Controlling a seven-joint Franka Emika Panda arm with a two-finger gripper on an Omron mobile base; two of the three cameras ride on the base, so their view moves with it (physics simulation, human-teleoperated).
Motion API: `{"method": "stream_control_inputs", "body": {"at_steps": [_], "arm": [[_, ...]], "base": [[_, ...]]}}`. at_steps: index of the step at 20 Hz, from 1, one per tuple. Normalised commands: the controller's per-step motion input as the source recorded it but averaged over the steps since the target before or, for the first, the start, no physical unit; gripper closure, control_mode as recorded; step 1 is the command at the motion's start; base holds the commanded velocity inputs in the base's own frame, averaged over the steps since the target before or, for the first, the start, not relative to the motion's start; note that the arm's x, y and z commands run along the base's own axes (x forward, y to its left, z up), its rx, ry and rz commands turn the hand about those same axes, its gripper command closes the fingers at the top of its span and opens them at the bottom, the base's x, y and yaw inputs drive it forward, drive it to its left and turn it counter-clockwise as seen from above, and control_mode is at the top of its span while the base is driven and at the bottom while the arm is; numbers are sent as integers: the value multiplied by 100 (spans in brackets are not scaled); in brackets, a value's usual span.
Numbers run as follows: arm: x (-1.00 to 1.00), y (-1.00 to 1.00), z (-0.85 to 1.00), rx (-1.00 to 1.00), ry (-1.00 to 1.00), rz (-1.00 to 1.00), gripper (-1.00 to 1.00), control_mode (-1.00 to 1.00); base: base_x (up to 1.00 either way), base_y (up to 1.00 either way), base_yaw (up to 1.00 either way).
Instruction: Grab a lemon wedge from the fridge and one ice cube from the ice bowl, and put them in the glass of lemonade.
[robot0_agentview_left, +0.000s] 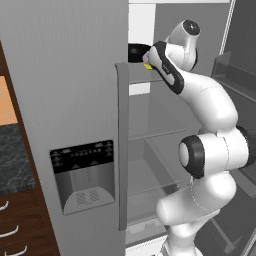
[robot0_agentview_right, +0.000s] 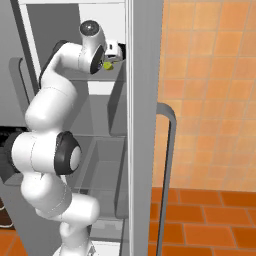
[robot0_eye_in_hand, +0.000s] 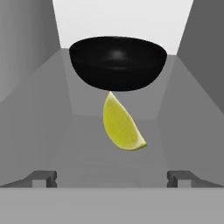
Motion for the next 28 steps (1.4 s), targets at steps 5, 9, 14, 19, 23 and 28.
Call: {"method": "stream_control_inputs", "body": {"at_steps": [5, 9, 14, 19, 23, 28], "arm": [[40, -19, -15, 2, 0, 0, -100, -100], [59, -5, -9, 4, 0, 0, -100, -100], [26, 4, -1, 2, 0, 2, -100, -100], [11, 3, -7, 0, 1, 10, -100, -100], [11, 1, -1, 0, 10, 13, -100, -100], [8, 2, -7, 0, 11, 10, -100, -100]], "base": [[0, 0, 0], [0, 0, 0], [0, 0, 0], [0, 0, 0], [0, 0, 0], [0, 0, 0]]}}
